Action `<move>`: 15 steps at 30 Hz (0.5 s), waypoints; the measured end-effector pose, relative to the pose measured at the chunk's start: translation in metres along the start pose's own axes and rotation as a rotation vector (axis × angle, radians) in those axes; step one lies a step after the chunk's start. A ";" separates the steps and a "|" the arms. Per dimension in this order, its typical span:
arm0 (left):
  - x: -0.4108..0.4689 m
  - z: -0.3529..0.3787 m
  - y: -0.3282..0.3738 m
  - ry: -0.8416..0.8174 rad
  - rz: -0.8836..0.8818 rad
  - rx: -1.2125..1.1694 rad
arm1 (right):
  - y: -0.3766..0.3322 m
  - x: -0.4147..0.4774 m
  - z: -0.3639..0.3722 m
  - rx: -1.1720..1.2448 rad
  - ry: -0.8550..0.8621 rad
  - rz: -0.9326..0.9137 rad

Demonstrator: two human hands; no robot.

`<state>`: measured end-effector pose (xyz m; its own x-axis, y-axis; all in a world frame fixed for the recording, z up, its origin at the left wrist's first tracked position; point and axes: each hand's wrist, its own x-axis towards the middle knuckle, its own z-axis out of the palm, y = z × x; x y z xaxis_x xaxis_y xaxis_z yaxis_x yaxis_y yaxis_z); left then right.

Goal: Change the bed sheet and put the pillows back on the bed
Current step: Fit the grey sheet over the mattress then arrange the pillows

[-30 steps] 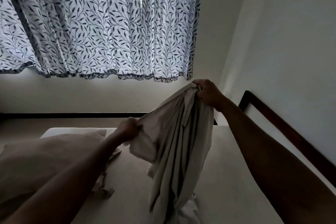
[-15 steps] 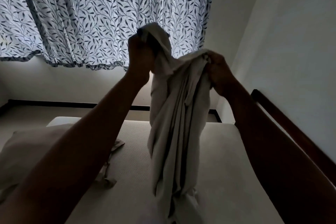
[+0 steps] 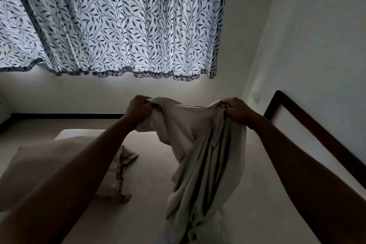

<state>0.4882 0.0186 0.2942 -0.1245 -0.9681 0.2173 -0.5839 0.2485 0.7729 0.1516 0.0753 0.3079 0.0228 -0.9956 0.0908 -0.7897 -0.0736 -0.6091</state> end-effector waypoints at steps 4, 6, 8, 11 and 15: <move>-0.004 -0.018 -0.030 -0.082 -0.122 0.038 | -0.007 0.008 0.013 -0.019 -0.043 -0.029; -0.006 -0.029 -0.047 -0.011 -0.213 -0.134 | -0.020 0.013 0.028 -0.025 -0.056 -0.054; -0.011 -0.041 -0.063 0.084 -0.269 -0.264 | -0.040 0.016 0.044 -0.029 -0.072 -0.101; -0.019 -0.058 -0.090 0.192 -0.284 -0.326 | -0.068 0.019 0.073 -0.062 -0.168 -0.188; -0.035 -0.077 -0.148 0.412 -0.541 -0.164 | -0.080 0.025 0.110 -0.133 -0.313 -0.145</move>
<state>0.6412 0.0176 0.2181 0.4827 -0.8749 -0.0400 -0.3456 -0.2322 0.9092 0.2829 0.0497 0.2723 0.3105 -0.9463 -0.0898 -0.8370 -0.2275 -0.4976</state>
